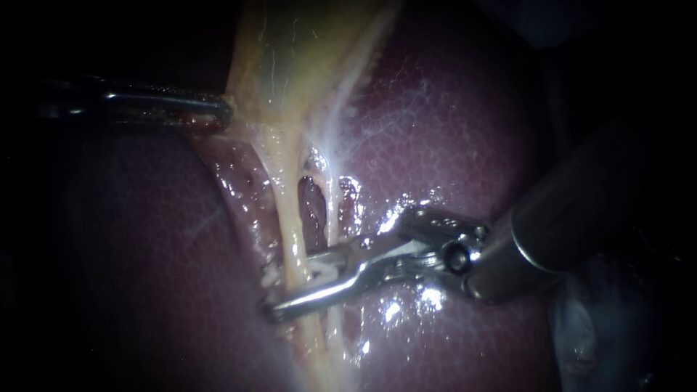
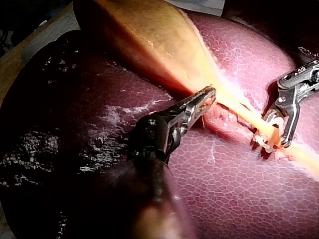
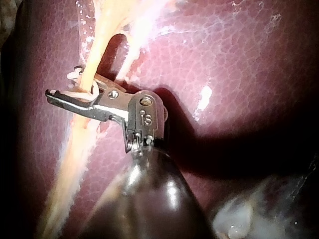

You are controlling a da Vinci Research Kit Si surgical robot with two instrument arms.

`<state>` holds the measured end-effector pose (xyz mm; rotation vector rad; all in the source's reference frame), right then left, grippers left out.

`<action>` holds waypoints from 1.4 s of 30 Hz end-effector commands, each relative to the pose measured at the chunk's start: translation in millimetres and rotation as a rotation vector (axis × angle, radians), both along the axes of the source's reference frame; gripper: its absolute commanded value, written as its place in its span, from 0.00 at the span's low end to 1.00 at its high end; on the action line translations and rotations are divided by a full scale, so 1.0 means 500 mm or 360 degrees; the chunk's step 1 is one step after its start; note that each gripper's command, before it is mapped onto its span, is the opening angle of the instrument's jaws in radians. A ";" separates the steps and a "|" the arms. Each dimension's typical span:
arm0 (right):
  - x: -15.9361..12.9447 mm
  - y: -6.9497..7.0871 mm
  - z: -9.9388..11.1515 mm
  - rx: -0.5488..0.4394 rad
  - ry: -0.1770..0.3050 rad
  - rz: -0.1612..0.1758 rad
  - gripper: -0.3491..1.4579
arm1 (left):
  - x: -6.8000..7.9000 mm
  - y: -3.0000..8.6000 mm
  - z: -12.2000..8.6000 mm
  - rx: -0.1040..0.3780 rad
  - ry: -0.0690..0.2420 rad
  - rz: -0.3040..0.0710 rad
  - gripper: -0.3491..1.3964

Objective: Clipping second clip left tube

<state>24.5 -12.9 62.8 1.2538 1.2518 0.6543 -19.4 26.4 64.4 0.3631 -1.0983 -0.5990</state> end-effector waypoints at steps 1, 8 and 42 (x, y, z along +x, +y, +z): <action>0.0001 0.0004 -0.0010 0.0005 0.0010 0.0006 0.46 | 0.0000 0.0000 0.0000 -0.0001 0.0004 -0.0004 0.00; -0.0001 0.0026 -0.0076 0.0047 0.0056 0.0031 0.46 | 0.0000 0.0000 0.0000 -0.0001 0.0004 -0.0004 0.00; -0.0025 0.0034 -0.0085 0.0066 0.0088 0.0002 0.00 | 0.0001 0.0002 0.0003 -0.0001 0.0003 -0.0004 0.00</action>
